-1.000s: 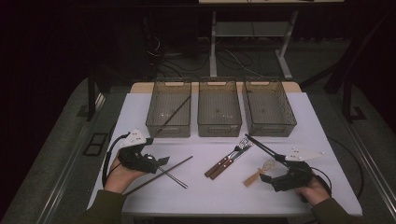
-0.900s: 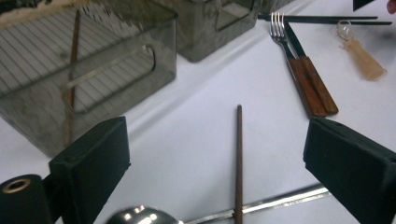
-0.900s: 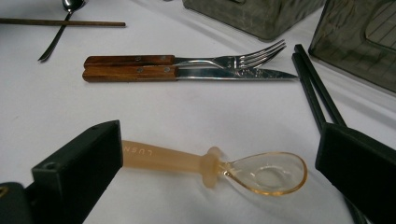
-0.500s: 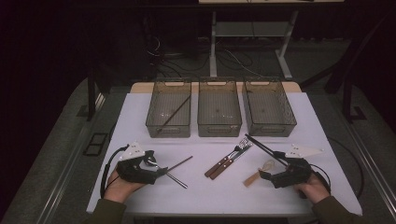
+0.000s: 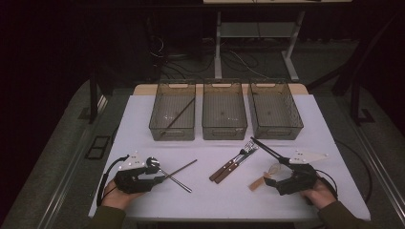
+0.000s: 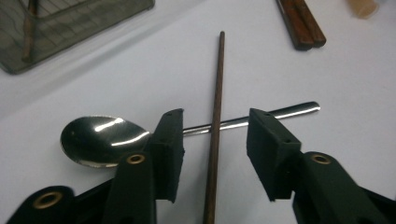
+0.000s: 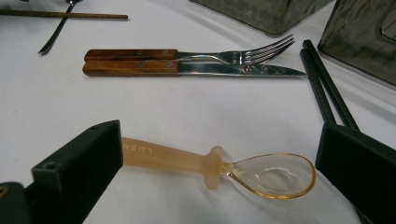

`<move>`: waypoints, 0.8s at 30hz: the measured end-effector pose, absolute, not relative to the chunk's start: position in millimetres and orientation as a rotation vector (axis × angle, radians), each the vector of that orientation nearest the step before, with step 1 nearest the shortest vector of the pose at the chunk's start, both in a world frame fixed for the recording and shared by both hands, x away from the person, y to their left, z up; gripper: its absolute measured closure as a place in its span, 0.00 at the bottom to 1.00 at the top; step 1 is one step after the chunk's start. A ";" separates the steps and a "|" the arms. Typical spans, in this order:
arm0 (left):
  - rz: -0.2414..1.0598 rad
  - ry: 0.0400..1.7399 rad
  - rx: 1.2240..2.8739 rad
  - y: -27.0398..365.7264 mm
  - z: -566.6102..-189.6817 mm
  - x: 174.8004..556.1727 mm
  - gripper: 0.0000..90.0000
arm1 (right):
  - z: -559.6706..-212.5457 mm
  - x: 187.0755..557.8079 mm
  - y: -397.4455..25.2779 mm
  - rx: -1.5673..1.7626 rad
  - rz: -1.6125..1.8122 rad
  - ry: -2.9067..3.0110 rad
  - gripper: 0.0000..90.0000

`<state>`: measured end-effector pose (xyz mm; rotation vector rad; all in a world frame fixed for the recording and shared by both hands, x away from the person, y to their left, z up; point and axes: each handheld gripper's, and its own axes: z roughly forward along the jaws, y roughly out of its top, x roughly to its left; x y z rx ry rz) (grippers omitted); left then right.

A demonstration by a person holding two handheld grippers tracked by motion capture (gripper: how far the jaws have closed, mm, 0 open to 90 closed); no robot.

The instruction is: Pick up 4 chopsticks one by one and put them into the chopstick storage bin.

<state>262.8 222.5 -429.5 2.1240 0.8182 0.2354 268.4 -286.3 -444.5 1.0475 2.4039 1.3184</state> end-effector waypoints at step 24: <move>0.174 0.768 2.295 221.0 -441.3 266.6 0.90 | -445.2 268.0 -286.0 1.053 1.311 2.409 0.01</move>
